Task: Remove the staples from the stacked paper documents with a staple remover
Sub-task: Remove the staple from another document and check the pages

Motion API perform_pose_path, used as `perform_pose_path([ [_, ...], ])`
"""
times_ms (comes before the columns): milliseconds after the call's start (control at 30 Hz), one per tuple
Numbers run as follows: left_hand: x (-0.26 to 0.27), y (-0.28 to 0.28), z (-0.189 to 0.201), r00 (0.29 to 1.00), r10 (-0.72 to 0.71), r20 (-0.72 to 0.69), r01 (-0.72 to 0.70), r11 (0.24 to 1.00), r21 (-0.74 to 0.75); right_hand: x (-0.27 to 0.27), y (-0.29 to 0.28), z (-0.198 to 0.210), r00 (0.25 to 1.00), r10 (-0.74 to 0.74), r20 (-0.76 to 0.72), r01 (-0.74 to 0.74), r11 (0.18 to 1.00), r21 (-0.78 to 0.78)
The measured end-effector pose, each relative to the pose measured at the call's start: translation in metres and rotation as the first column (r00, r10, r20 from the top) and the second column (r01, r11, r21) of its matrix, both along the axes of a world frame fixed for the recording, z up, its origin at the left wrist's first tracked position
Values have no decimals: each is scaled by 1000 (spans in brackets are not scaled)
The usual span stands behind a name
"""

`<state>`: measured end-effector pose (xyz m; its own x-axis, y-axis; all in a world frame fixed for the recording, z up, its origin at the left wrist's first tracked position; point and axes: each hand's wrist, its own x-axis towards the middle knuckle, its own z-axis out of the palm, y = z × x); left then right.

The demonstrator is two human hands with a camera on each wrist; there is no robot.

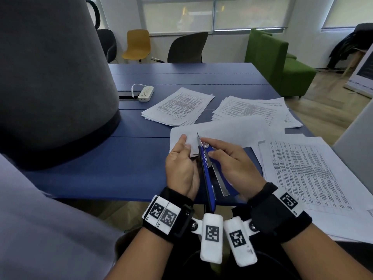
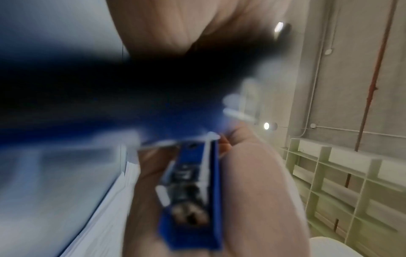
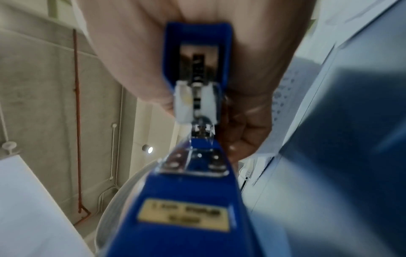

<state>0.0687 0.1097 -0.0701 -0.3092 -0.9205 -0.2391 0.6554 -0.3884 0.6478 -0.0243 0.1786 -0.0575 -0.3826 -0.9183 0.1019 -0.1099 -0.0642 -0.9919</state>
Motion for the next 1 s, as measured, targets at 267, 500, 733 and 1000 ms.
perform_pose_path([
  [267, 17, -18, -4, 884, -43, 466, 227, 910, -348, -12, 14, 4, 968, 118, 223, -111, 993, -43],
  [500, 38, -53, 2, 240, 575, 782, 565, 572, -594, -31, 21, 20, 984, 137, 118, -129, 989, -69],
  [733, 38, -74, 44, 167, 689, 705, 553, 526, -646, -31, 29, 25, 937, 53, -346, -107, 984, -140],
  [1000, 40, -78, 124, 571, 587, 574, 475, 334, -814, -29, 14, 39, 732, -135, -668, 39, 987, -157],
])
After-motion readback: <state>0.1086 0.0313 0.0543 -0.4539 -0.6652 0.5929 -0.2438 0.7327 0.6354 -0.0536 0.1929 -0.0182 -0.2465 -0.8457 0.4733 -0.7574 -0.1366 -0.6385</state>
